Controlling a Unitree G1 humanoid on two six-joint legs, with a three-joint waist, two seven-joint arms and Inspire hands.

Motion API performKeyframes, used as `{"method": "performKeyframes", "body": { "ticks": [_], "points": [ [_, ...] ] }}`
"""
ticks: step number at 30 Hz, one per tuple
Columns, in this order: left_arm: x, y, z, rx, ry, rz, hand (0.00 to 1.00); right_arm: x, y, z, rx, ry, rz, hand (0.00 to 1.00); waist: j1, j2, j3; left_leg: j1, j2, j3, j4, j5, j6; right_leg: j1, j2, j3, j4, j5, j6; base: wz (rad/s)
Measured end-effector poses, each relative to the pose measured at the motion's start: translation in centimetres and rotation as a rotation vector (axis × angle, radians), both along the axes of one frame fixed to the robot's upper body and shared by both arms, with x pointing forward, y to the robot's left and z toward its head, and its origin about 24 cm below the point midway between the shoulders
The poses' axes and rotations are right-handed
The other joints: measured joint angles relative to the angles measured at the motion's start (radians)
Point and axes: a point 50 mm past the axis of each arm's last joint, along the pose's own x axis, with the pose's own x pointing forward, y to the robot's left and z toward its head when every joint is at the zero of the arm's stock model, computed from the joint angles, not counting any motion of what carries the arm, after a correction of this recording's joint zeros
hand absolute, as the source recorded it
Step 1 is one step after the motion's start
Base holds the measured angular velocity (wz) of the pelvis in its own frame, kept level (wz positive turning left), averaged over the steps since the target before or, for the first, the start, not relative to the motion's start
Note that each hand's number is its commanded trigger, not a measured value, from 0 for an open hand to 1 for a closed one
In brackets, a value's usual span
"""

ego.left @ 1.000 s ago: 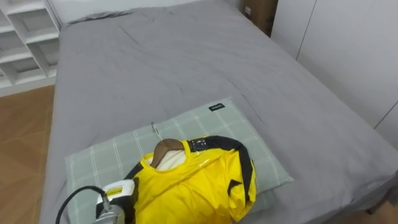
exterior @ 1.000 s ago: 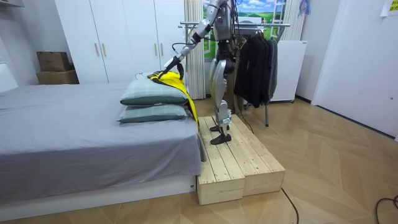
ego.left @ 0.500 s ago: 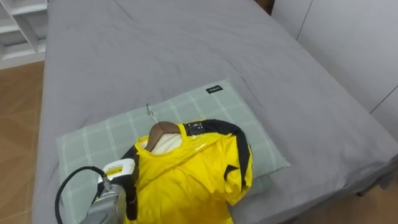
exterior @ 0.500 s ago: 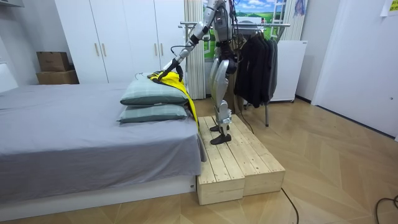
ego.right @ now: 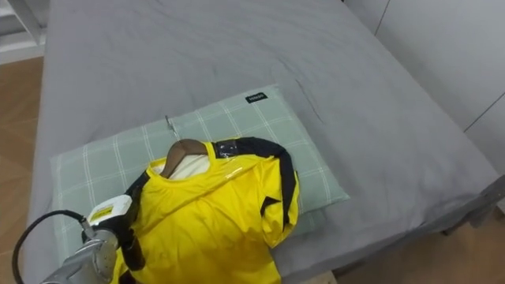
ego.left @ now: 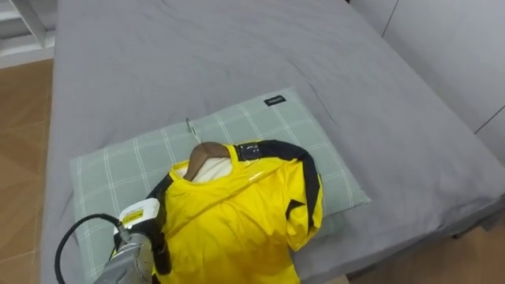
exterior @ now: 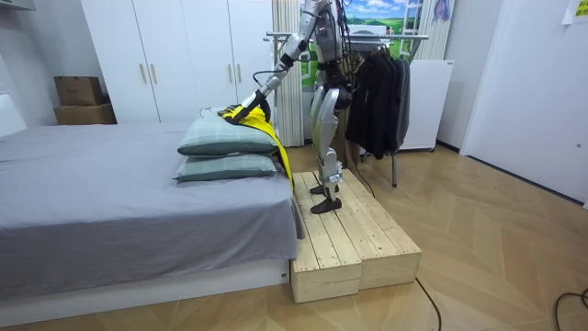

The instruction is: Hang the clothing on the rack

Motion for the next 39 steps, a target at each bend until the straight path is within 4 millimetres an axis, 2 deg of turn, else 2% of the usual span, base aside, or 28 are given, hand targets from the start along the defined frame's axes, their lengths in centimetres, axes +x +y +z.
{"method": "performKeyframes", "body": {
  "ticks": [1,6,17,31,39],
  "points": [
    [0.0,-0.1,0.0,-0.003,-0.002,0.001,0.0,0.5,0.1,0.1,0.0,-0.016,0.008,0.0,0.0,0.0,0.0026,0.0,-0.001,0.0,0.0,0.0,0.0,0.0,0.0,-0.001,0.0,0.0,0.0,0.0],
    [0.0,-0.1,0.0,-0.002,-0.003,-0.003,0.0,1.2,0.4,0.4,0.01,-0.042,0.017,0.0,0.002,0.0,0.003,-0.003,0.0,0.0,0.0,0.0,0.0,-0.002,0.001,0.001,0.0,0.0,0.0,0.0],
    [0.2,-0.1,0.2,-0.008,-0.015,-0.013,0.0,1.2,0.5,0.3,0.07,-0.056,-0.02,0.0,-0.001,-0.002,0.0039,-0.016,0.0,0.001,0.002,0.004,0.002,-0.017,-0.001,-0.002,0.009,0.0,0.0,0.01],
    [1.1,0.1,1.5,-0.227,-0.159,0.15,0.0,0.9,0.6,0.3,0.089,-0.07,-0.046,0.0,0.008,-0.007,0.0071,-0.025,-0.003,0.0,-0.003,0.016,0.006,-0.035,-0.007,-0.002,0.014,-0.001,0.001,0.0],
    [1.3,0.6,1.7,-0.354,-0.197,0.27,0.0,1.0,0.7,0.3,0.083,-0.072,-0.027,0.0,0.011,-0.013,0.0059,-0.032,-0.002,0.005,-0.002,0.017,0.006,-0.048,-0.009,-0.002,0.029,-0.001,0.002,-0.02]
  ]
}}
